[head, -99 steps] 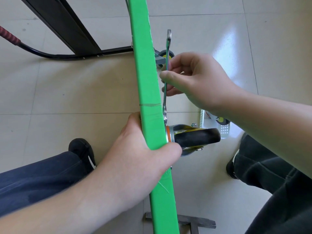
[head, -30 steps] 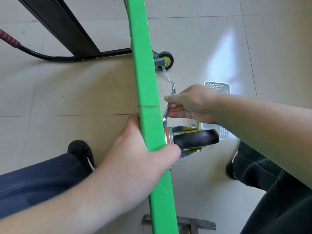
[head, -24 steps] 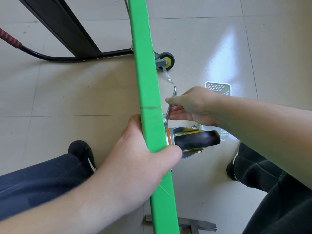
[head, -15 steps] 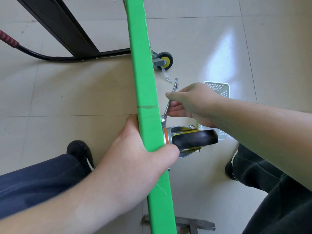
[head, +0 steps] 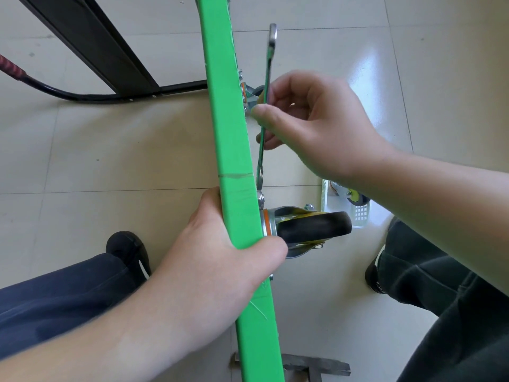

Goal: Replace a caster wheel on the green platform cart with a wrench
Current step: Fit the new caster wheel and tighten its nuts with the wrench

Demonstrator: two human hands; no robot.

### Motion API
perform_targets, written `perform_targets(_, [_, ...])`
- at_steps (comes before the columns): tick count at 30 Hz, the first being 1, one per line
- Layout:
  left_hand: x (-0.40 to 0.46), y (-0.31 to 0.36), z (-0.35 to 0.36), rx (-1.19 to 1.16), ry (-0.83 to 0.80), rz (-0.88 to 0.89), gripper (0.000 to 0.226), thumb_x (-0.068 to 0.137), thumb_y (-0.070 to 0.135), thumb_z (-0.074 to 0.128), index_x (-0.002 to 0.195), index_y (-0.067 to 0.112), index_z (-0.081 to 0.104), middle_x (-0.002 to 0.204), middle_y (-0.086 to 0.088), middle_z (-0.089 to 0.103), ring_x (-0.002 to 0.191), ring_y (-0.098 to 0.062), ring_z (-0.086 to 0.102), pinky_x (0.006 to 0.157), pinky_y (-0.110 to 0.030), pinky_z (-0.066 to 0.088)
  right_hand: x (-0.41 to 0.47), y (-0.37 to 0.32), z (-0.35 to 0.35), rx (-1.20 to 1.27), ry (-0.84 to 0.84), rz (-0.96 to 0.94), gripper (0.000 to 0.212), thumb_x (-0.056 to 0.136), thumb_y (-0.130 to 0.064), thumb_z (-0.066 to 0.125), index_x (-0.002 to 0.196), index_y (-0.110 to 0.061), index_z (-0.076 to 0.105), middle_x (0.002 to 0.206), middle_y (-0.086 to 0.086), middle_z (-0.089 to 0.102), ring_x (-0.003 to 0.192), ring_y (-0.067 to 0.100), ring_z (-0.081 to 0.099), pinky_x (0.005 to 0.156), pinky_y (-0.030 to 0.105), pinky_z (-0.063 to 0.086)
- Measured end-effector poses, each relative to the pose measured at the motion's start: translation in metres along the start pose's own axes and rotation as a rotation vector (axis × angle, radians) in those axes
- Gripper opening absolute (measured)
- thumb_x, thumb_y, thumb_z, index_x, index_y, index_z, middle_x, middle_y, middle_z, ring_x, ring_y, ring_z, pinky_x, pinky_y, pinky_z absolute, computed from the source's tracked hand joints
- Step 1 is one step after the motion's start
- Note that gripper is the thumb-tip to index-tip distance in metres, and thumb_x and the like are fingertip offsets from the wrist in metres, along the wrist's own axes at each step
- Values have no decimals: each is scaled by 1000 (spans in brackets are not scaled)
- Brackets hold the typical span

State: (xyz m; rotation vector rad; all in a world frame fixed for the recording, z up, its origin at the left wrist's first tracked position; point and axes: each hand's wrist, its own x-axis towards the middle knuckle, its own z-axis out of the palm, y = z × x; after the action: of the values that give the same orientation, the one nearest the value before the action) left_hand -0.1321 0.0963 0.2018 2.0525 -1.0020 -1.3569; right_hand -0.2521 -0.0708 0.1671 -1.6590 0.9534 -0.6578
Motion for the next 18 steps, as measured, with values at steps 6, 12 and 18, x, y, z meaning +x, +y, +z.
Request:
perform_targets(6, [-2, -1, 0, 2, 3, 15, 48, 82, 40, 75, 125, 41, 53, 108, 16, 69, 93, 0, 65, 64, -12, 43, -11, 8, 4, -61, -78, -97, 19, 93, -21, 72, 96, -2, 67, 89, 15, 70, 80, 34, 72, 75, 52, 60])
perform_targets(12, [-1, -1, 0, -4, 2, 14, 47, 84, 40, 76, 124, 42, 53, 108, 17, 69, 92, 1, 65, 62, -10, 42, -17, 11, 6, -28, -102, -101, 18, 90, -21, 74, 93, -5, 66, 87, 12, 69, 79, 34, 70, 73, 54, 60])
perform_targets(18, [-1, -1, 0, 5, 1, 13, 48, 81, 49, 76, 123, 40, 54, 106, 16, 69, 91, 1, 65, 58, -7, 43, -21, 6, 1, 83, -158, -92, 15, 88, -14, 75, 88, -4, 63, 85, 19, 66, 78, 40, 68, 69, 60, 56])
